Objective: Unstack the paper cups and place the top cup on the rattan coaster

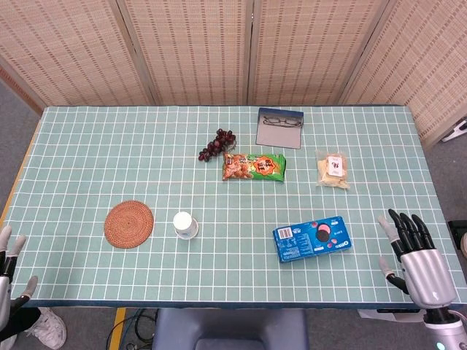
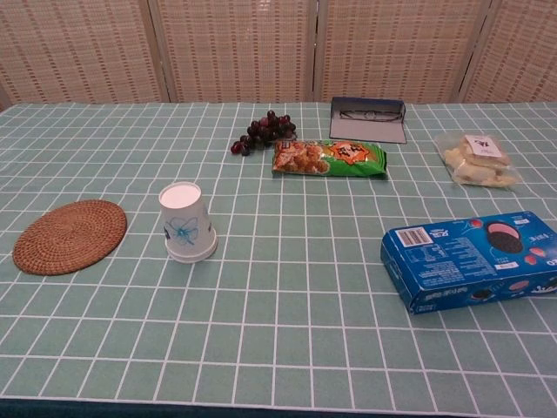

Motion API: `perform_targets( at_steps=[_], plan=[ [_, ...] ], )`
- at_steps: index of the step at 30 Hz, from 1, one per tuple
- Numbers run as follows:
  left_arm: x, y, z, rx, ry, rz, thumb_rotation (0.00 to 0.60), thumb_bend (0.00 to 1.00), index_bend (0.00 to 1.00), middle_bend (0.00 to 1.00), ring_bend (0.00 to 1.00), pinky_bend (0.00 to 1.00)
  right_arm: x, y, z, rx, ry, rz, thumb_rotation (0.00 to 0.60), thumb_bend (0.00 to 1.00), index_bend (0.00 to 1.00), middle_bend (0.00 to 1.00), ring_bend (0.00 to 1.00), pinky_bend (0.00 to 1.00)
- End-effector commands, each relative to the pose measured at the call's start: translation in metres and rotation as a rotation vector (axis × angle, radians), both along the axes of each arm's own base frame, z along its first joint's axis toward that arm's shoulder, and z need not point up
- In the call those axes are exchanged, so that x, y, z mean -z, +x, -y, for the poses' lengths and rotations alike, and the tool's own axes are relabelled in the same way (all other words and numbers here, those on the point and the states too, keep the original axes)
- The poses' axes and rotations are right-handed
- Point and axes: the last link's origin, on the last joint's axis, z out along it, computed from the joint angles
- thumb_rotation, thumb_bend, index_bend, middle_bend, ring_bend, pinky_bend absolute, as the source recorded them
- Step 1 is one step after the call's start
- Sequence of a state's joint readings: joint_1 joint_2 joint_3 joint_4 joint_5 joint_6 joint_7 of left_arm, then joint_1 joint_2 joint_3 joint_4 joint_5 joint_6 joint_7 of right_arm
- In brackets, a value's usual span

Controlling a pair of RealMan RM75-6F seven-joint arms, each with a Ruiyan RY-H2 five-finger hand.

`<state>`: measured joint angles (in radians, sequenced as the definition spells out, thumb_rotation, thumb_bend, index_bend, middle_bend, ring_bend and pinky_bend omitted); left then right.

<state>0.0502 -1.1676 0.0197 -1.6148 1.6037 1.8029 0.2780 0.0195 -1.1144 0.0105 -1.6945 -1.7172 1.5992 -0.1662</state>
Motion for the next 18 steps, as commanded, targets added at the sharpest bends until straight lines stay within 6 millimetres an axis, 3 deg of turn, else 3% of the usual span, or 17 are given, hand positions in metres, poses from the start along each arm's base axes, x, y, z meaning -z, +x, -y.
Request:
perform_targets(
  at_steps=[1, 9, 18],
  plan=[
    [0.000, 0.000, 0.001, -0.009, 0.001, 0.001, 0.600, 0.30, 0.12, 0.00, 0.00, 0.00, 0.000, 0.000, 0.003, -0.001, 0.003, 0.003, 0.600, 0.33, 0.06, 0.00, 0.00, 0.00],
    [0.004, 0.014, -0.008, 0.017, -0.068, 0.022, 0.600, 0.30, 0.15, 0.00, 0.00, 0.00, -0.008, 0.001, 0.000, -0.006, -0.015, 0.032, 0.600, 0.33, 0.06, 0.00, 0.00, 0.00],
    [0.009, 0.066, -0.064, -0.030, -0.306, 0.011, 0.600, 0.30, 0.16, 0.00, 0.00, 0.00, -0.018, 0.002, 0.000, -0.028, -0.030, 0.070, 0.600, 0.33, 0.06, 0.00, 0.00, 0.00]
  ],
)
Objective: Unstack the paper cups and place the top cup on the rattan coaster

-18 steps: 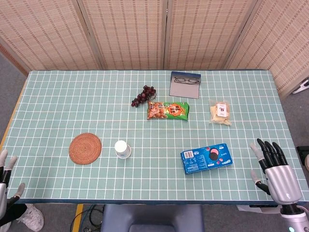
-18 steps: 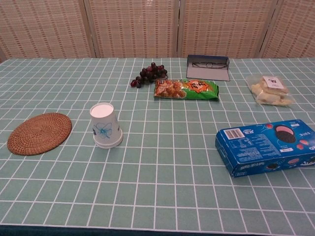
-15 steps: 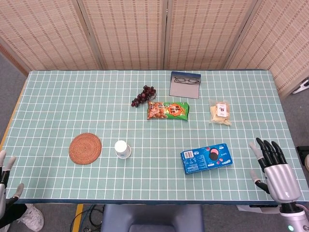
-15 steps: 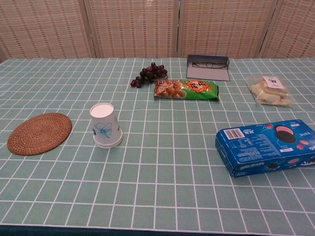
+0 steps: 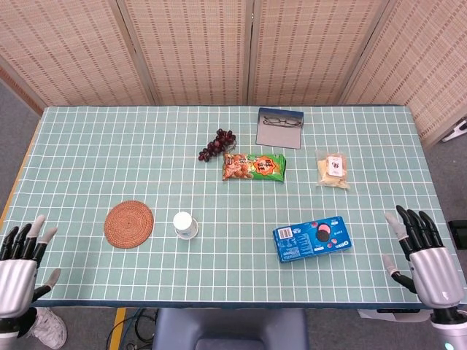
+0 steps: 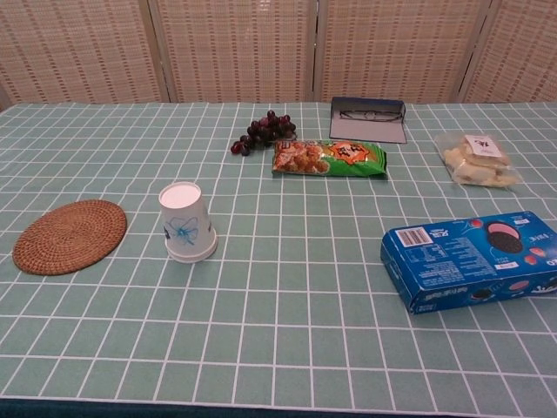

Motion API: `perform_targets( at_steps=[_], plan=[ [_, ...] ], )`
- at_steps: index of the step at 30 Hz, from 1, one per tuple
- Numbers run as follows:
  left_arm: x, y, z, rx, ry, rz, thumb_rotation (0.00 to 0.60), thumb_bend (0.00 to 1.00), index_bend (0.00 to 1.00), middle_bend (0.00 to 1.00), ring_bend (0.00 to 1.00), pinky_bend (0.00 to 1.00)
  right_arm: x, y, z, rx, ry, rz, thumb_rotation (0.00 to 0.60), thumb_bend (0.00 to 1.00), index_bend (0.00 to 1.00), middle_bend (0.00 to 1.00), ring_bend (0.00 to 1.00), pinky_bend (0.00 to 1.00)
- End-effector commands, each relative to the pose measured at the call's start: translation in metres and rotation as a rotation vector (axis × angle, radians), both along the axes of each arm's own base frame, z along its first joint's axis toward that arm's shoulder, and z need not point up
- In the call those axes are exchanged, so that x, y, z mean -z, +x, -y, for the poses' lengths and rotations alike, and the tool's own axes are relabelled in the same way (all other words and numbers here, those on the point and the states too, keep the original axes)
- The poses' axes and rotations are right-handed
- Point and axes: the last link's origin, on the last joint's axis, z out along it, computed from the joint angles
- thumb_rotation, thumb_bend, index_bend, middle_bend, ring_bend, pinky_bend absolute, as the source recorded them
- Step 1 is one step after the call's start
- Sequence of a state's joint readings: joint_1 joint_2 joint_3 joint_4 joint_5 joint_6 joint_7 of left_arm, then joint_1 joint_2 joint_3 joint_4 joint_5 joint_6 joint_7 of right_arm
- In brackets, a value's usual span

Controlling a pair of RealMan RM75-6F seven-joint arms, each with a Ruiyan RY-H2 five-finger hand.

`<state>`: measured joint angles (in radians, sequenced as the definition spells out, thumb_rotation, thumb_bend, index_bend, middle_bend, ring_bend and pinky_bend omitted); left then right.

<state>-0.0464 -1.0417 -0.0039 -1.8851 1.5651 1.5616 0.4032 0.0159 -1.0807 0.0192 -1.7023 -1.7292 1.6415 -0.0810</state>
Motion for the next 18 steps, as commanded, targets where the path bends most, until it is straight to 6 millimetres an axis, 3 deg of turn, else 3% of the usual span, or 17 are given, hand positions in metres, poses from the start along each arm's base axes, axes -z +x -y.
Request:
perform_targets(
  at_steps=[1, 8, 18],
  plan=[
    [0.005, 0.032, -0.037, -0.022, -0.154, 0.008, 0.600, 0.30, 0.16, 0.00, 0.00, 0.00, -0.004, -0.002, 0.000, 0.001, -0.005, 0.008, 0.600, 0.33, 0.06, 0.00, 0.00, 0.00],
    [0.030, 0.075, -0.070, -0.033, -0.353, 0.023, 0.600, 0.30, 0.18, 0.00, 0.00, 0.00, -0.010, -0.007, 0.005, 0.019, 0.011, 0.037, 0.600, 0.33, 0.06, 0.00, 0.00, 0.00],
    [0.069, 0.117, -0.105, -0.047, -0.434, -0.051, 0.600, 0.30, 0.17, 0.00, 0.00, 0.00, -0.015, -0.010, 0.010, 0.023, 0.039, 0.069, 0.600, 0.33, 0.06, 0.00, 0.00, 0.00]
  ],
)
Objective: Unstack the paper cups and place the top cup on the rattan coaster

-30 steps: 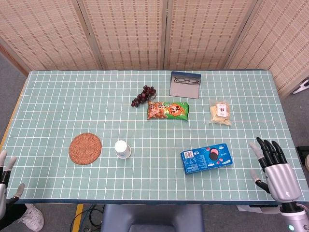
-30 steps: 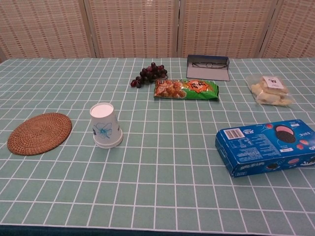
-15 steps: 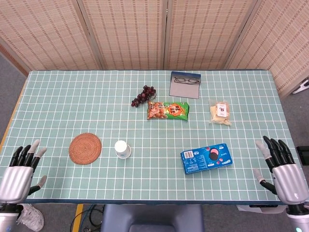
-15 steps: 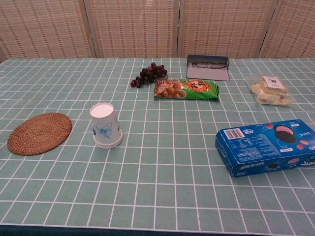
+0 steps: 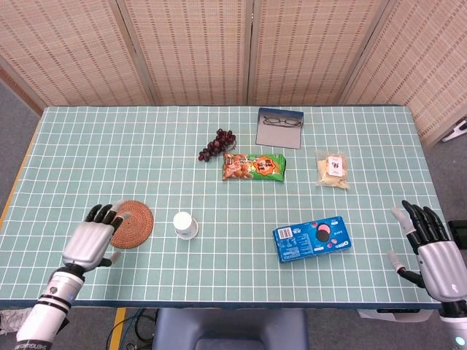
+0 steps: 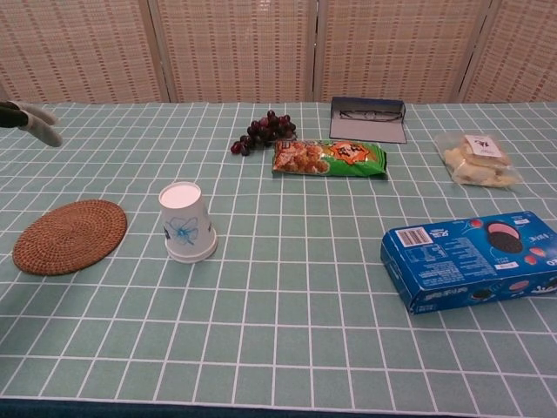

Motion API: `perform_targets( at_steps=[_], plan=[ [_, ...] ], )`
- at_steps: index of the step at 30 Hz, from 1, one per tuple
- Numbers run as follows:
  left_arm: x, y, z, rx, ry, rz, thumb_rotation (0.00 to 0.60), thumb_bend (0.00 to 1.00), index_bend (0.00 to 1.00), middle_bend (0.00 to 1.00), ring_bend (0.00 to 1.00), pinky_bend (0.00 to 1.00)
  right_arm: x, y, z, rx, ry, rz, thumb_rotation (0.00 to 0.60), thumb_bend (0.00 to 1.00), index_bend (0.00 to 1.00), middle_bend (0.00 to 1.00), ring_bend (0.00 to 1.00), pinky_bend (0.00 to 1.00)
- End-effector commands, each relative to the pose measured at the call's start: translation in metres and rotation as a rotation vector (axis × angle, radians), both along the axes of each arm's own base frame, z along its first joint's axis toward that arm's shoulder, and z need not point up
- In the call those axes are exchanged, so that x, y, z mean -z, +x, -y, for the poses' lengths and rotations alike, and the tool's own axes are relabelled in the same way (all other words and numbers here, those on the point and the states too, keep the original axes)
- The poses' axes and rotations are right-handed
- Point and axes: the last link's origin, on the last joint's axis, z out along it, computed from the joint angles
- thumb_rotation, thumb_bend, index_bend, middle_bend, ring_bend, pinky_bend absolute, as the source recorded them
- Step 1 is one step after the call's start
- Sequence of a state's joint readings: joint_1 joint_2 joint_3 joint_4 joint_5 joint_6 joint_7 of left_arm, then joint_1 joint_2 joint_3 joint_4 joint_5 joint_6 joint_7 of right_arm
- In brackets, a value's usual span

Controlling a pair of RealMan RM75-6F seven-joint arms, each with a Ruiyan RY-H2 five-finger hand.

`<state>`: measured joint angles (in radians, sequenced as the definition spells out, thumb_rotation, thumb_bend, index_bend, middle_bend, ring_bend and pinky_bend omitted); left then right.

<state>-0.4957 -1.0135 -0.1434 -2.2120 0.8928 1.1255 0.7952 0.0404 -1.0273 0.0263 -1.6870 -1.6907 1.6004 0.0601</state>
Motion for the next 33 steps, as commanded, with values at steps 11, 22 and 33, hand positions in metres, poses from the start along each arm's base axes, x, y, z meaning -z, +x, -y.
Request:
perform_targets(
  at_steps=[11, 22, 33],
  plan=[
    [0.064, 0.062, -0.043, 0.032, -0.118, -0.056, 0.600, 0.30, 0.18, 0.00, 0.00, 0.00, -0.012, -0.004, 0.002, 0.004, -0.009, 0.042, 0.600, 0.33, 0.06, 0.00, 0.00, 0.00],
    [0.079, 0.075, -0.059, 0.047, -0.141, -0.042, 0.600, 0.30, 0.22, 0.00, 0.00, 0.00, -0.018, -0.007, 0.000, 0.004, -0.016, 0.056, 0.600, 0.33, 0.06, 0.00, 0.00, 0.00],
    [0.088, 0.079, -0.069, 0.050, -0.161, -0.031, 0.600, 0.30, 0.24, 0.00, 0.00, 0.00, -0.019, -0.007, 0.000, 0.005, -0.021, 0.059, 0.600, 0.33, 0.06, 0.00, 0.00, 0.00]
  ],
)
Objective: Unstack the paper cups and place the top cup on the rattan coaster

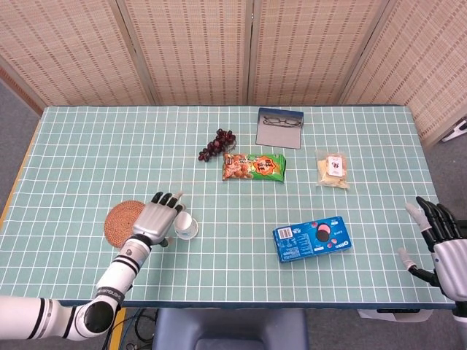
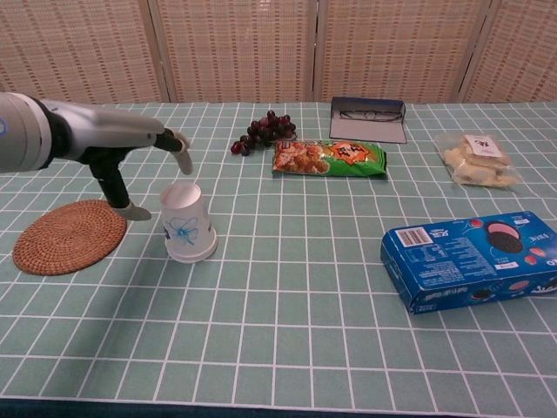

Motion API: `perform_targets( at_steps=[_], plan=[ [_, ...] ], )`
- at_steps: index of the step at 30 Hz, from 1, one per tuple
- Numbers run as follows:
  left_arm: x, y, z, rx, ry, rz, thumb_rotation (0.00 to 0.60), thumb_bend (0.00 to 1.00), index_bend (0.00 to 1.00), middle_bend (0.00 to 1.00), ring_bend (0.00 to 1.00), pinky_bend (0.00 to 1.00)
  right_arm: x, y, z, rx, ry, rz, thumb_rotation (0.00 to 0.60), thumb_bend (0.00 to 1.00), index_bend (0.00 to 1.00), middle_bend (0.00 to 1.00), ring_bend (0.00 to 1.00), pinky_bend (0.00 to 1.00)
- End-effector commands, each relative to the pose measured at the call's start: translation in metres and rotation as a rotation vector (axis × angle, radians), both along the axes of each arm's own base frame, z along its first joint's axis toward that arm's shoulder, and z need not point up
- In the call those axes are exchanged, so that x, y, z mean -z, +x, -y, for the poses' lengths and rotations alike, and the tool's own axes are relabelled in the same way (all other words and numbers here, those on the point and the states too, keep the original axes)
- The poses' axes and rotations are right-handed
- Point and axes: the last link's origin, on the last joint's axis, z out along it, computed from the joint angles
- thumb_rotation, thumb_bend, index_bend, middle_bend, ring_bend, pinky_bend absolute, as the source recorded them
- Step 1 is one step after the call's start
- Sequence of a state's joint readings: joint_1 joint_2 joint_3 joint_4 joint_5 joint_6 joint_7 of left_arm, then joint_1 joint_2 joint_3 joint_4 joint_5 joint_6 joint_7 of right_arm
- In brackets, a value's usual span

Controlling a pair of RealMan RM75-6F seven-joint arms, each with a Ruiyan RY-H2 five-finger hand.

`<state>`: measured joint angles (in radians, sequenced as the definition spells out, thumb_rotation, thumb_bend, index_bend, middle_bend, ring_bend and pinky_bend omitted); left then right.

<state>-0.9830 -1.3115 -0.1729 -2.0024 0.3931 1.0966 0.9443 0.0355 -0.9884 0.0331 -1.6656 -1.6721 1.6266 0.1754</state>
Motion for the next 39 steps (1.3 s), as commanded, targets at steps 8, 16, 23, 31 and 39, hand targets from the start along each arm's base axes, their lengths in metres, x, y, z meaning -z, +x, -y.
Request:
perform_targets(
  at_steps=[8, 16, 23, 31, 39],
  plan=[
    [0.008, 0.001, -0.009, 0.001, -0.013, 0.000, 0.600, 0.30, 0.24, 0.00, 0.00, 0.00, -0.003, -0.001, -0.001, 0.000, -0.007, 0.006, 0.600, 0.33, 0.06, 0.00, 0.00, 0.00],
    [0.007, 0.000, -0.015, -0.003, -0.010, -0.004, 0.600, 0.30, 0.26, 0.00, 0.00, 0.00, -0.003, -0.001, -0.001, 0.001, -0.011, 0.004, 0.600, 0.33, 0.06, 0.00, 0.00, 0.00],
    [0.005, -0.003, -0.018, -0.002, -0.011, -0.003, 0.600, 0.30, 0.27, 0.00, 0.00, 0.00, -0.002, -0.001, -0.001, 0.003, -0.006, -0.003, 0.600, 0.33, 0.06, 0.00, 0.00, 0.00],
    [0.008, -0.006, -0.023, -0.005, -0.023, -0.003, 0.600, 0.30, 0.28, 0.00, 0.00, 0.00, -0.003, -0.001, -0.001, 0.004, -0.017, -0.003, 0.600, 0.33, 0.06, 0.00, 0.00, 0.00],
    [0.009, -0.010, -0.026, -0.012, -0.021, -0.001, 0.600, 0.30, 0.30, 0.00, 0.00, 0.00, -0.003, -0.001, -0.001, 0.006, -0.016, -0.005, 0.600, 0.33, 0.06, 0.00, 0.00, 0.00]
  ],
)
